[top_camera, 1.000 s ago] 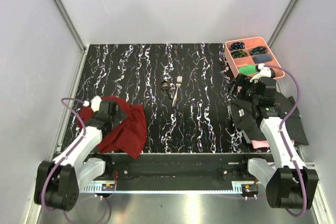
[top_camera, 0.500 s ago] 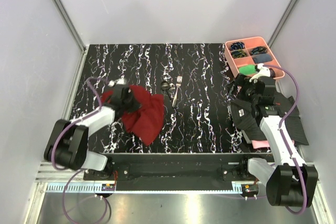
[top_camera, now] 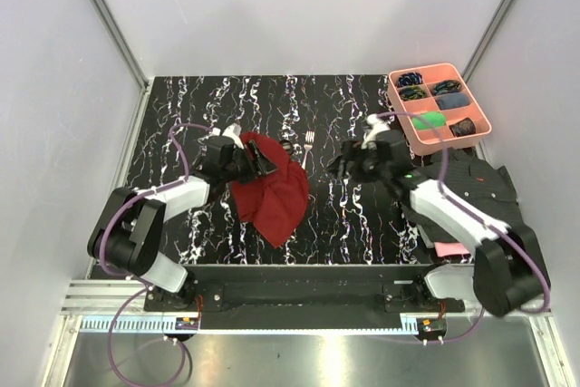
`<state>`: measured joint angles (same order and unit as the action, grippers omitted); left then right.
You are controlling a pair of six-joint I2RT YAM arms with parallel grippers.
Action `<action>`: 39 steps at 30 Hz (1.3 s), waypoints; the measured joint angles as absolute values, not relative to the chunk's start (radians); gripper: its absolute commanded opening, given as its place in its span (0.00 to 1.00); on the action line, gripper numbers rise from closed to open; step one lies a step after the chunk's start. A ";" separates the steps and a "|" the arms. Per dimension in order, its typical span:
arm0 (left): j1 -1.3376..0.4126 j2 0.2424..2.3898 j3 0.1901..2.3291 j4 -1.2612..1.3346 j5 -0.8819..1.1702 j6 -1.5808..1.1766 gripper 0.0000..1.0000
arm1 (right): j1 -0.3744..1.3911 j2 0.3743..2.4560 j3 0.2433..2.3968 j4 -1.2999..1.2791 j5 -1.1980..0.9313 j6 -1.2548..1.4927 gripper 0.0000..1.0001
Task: Fold the napkin, place the utensils inside, and roll it up
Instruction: Move the napkin to the center of the board, then flatten out the napkin at the center of the board.
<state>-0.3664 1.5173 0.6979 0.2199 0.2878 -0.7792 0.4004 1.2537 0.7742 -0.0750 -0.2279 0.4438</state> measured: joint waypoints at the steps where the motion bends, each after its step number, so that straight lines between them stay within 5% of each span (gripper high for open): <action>1: -0.366 1.510 0.696 0.208 0.287 -0.767 0.72 | 0.445 1.293 0.778 -0.066 -0.226 0.460 0.85; 7: -0.400 1.382 0.683 0.123 0.255 -0.667 0.74 | 0.618 1.435 0.775 -0.001 -0.238 0.572 0.83; 16: -0.540 1.349 0.690 -0.025 0.129 -0.535 0.72 | 0.647 1.448 0.728 0.059 -0.237 0.656 0.83; 21: -0.566 1.386 0.728 -0.082 0.044 -0.492 0.51 | 0.648 1.443 0.680 0.062 -0.236 0.683 0.83; 30: -0.581 1.387 0.757 -0.118 -0.085 -0.470 0.28 | 0.751 1.446 0.675 0.049 -0.201 0.710 0.80; 39: -0.581 1.356 0.757 -0.118 -0.136 -0.471 0.01 | 0.947 1.606 0.856 -0.107 -0.033 0.720 0.78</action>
<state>-0.5812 1.3556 0.7567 -0.1181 -0.1356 -0.4706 0.9466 1.6062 0.8558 -0.1074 -0.0330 0.7197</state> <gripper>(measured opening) 0.093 0.792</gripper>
